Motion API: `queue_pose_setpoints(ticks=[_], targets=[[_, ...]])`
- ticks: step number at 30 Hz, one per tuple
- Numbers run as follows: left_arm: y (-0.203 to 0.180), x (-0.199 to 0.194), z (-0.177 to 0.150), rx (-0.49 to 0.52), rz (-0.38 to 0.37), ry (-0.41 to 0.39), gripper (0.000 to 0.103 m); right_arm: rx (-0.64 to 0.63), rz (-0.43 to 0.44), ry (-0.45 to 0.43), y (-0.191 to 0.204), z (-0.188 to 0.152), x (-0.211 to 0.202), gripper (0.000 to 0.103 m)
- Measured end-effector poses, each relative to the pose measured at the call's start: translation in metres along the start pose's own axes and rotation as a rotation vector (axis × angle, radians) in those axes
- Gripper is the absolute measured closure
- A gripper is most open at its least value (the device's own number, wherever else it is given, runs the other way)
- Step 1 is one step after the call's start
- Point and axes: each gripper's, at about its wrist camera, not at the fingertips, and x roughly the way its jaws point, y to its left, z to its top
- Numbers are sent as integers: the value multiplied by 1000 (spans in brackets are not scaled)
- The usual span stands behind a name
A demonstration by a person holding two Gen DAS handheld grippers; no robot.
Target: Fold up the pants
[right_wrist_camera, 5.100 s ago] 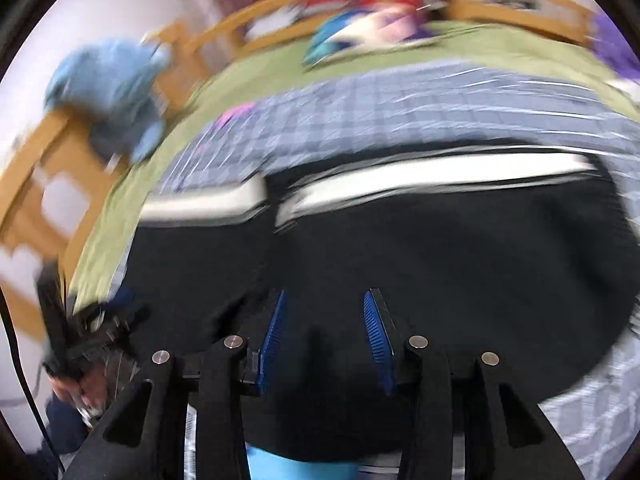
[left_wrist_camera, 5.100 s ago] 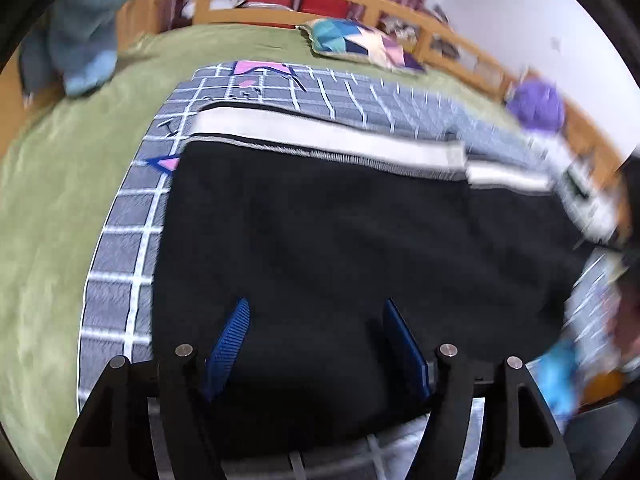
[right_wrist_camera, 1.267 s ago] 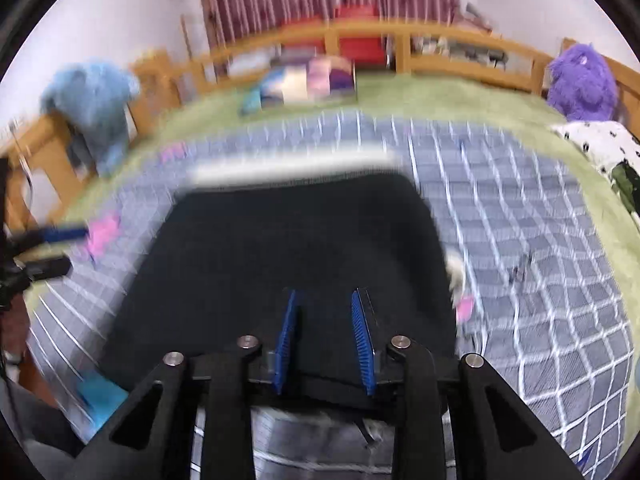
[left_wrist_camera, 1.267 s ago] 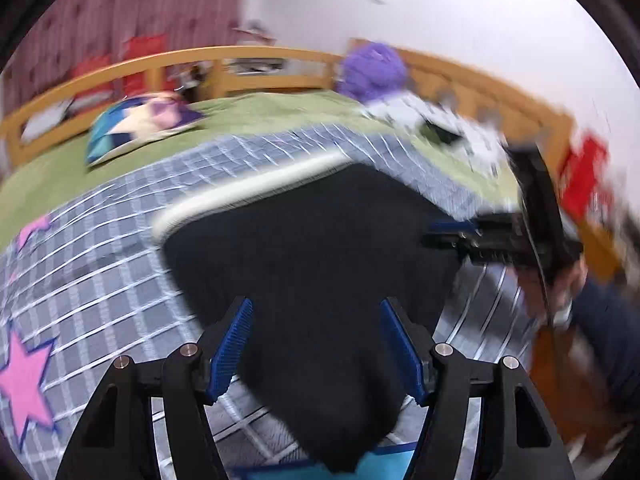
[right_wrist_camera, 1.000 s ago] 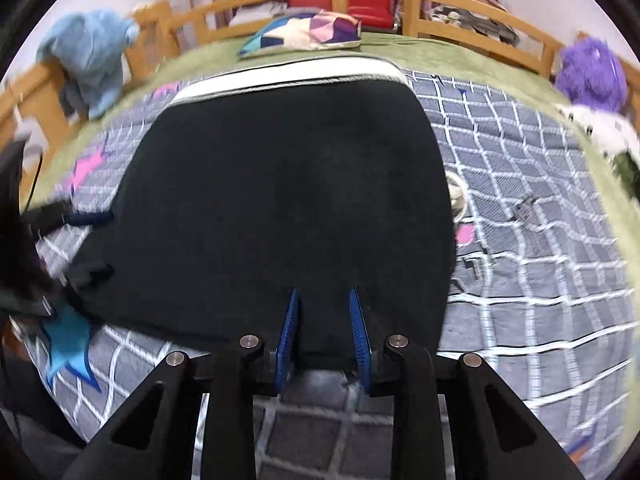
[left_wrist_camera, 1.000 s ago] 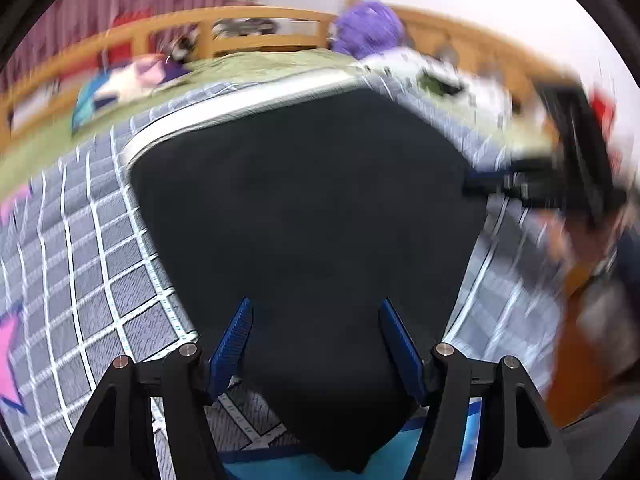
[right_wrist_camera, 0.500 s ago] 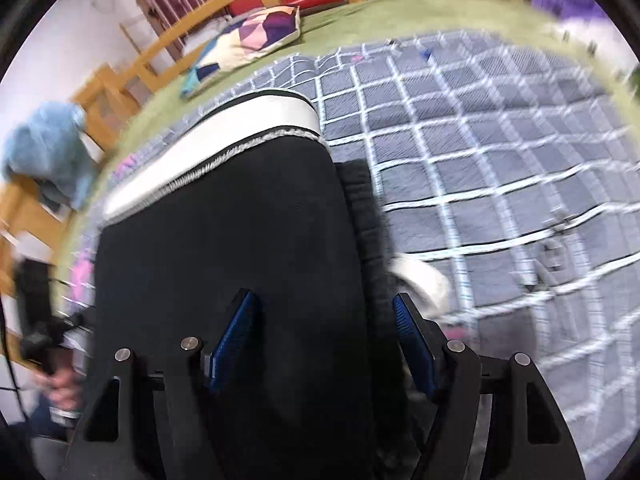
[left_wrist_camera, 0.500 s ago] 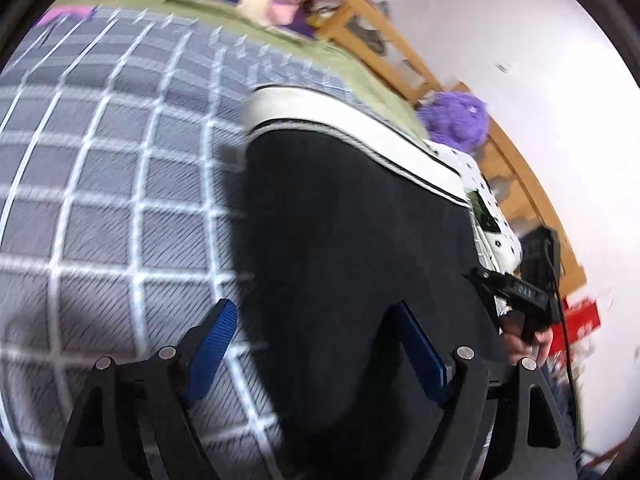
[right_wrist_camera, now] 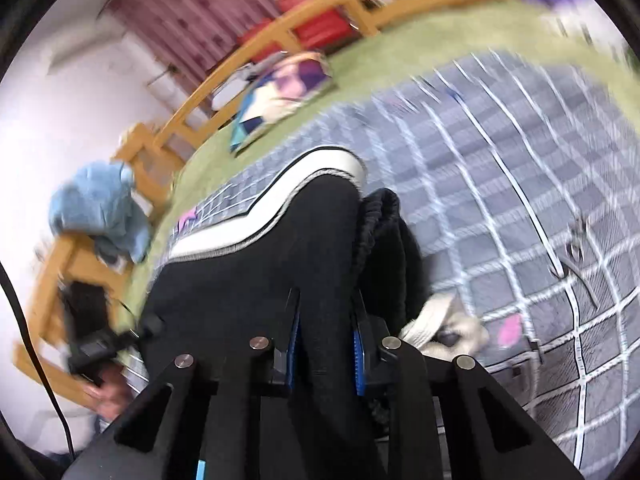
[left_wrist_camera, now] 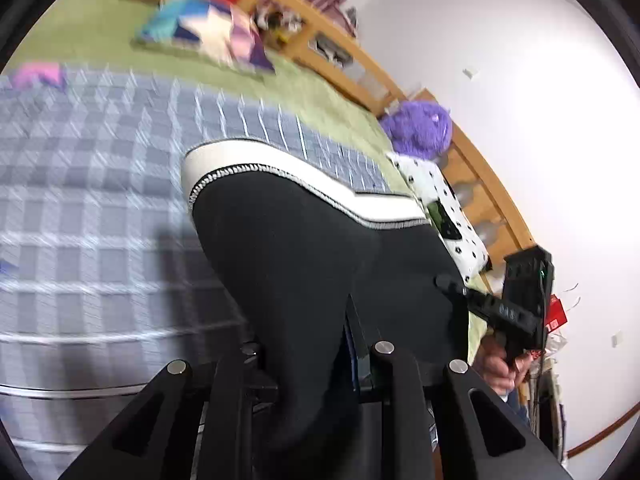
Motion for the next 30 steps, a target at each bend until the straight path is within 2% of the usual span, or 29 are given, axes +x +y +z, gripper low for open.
queue_pose_setpoints(ticks=[3, 5, 7, 9, 10, 11, 12, 13, 15, 17, 19, 20, 22, 25, 28, 30], targets=[[20, -54, 19, -18, 91, 12, 82, -35, 71, -7, 57, -9, 3, 83], [46, -79, 23, -54, 144, 14, 81, -33, 134, 0, 90, -17, 21, 83], [83, -87, 17, -89, 216, 27, 79, -36, 155, 43, 112, -25, 52, 83], [121, -81, 5, -146, 264, 63, 75, -35, 149, 126, 126, -41, 98, 82], [140, -70, -5, -176, 282, 89, 70, -41, 128, 155, 127, -49, 115, 81], [157, -61, -14, -192, 298, 99, 61, -80, 56, 152, 129, -59, 134, 72], [167, -58, -24, -192, 305, 84, 48, -119, 14, 132, 129, -64, 143, 65], [169, -58, -31, -185, 307, 65, 43, -139, 10, 127, 127, -68, 148, 64], [161, -71, -43, -139, 321, 31, 44, -98, 3, 160, 125, -65, 144, 63], [143, -89, -52, -58, 367, -6, 44, -127, -67, 143, 135, -63, 126, 64], [131, -104, -63, -5, 398, -6, 43, -196, -146, 106, 151, -67, 102, 65], [124, -110, -72, 22, 405, 2, 43, -219, -156, 90, 158, -72, 89, 65], [107, -123, -92, 78, 413, 8, 43, -231, -98, 61, 168, -81, 62, 65], [86, -146, -127, 203, 384, 13, 43, -282, -54, 46, 180, -100, 42, 65], [74, -153, -160, 307, 383, 46, 39, -296, -65, 110, 179, -119, 46, 65], [75, -146, -175, 335, 439, 43, 39, -262, -84, 140, 175, -125, 55, 65]])
